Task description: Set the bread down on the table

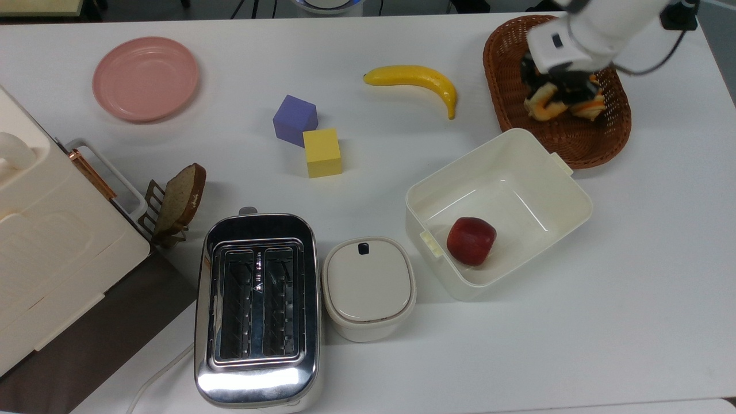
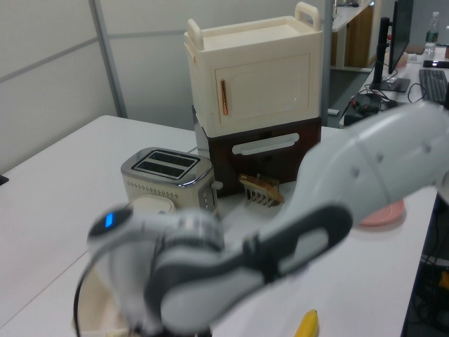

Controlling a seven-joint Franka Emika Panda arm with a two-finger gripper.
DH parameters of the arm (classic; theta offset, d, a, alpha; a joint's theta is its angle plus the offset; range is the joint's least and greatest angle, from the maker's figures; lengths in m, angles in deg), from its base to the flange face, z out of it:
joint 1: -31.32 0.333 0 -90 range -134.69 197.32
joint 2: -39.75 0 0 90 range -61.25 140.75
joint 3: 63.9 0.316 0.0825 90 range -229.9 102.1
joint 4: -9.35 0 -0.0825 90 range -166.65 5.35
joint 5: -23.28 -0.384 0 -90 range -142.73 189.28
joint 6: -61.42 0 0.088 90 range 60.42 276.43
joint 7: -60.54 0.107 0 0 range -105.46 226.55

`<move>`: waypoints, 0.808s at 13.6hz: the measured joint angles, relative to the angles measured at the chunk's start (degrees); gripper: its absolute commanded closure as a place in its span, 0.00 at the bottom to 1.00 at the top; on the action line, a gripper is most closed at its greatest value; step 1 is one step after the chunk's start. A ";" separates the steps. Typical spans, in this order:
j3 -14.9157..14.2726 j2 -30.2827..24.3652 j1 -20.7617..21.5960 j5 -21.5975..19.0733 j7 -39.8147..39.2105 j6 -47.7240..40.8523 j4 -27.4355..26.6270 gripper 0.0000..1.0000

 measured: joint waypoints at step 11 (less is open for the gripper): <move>-8.91 -7.11 -0.01 -8.36 -12.90 -6.01 -2.02 0.00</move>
